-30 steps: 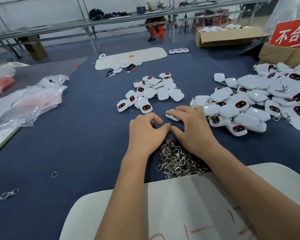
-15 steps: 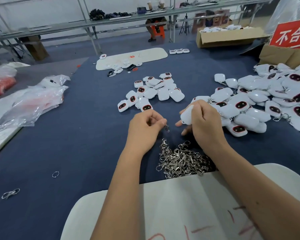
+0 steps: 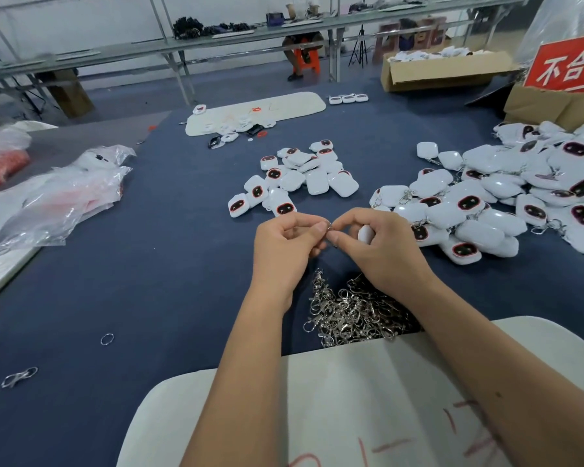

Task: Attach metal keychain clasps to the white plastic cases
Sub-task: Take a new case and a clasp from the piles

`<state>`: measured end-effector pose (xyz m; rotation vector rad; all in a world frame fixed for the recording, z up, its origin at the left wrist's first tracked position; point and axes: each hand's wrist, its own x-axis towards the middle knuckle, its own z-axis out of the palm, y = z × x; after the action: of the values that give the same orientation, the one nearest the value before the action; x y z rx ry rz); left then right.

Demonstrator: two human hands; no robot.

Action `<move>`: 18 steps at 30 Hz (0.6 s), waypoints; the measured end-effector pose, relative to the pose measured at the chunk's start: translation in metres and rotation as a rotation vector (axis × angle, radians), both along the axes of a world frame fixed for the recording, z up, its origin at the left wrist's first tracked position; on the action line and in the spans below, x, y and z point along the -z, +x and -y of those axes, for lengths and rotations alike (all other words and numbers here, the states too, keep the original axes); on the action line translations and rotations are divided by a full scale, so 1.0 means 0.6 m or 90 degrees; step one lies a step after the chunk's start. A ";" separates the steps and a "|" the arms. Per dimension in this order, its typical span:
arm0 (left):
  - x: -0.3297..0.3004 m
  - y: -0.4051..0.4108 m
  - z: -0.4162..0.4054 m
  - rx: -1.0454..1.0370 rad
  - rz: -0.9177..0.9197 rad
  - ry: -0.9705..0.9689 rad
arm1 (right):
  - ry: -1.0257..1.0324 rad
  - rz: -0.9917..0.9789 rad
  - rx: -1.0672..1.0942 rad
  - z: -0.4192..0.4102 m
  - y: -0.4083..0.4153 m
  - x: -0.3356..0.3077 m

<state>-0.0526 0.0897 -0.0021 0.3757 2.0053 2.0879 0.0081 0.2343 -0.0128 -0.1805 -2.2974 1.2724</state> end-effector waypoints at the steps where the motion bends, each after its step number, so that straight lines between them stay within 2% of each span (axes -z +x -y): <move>1: 0.000 0.000 0.000 -0.002 -0.008 -0.007 | -0.002 0.001 -0.003 -0.001 0.000 0.000; 9: 0.012 -0.006 0.001 -0.036 -0.090 -0.120 | 0.053 -0.032 0.042 0.005 0.003 -0.002; 14: 0.012 -0.007 0.002 -0.037 -0.093 -0.107 | 0.037 -0.040 0.016 0.002 0.001 -0.002; 18: 0.006 -0.002 0.002 0.002 -0.061 -0.031 | -0.052 -0.010 -0.015 -0.008 -0.003 0.000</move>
<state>-0.0539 0.0887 -0.0055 0.4782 2.1027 2.0510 0.0062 0.2393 -0.0130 -0.1708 -2.2434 1.3758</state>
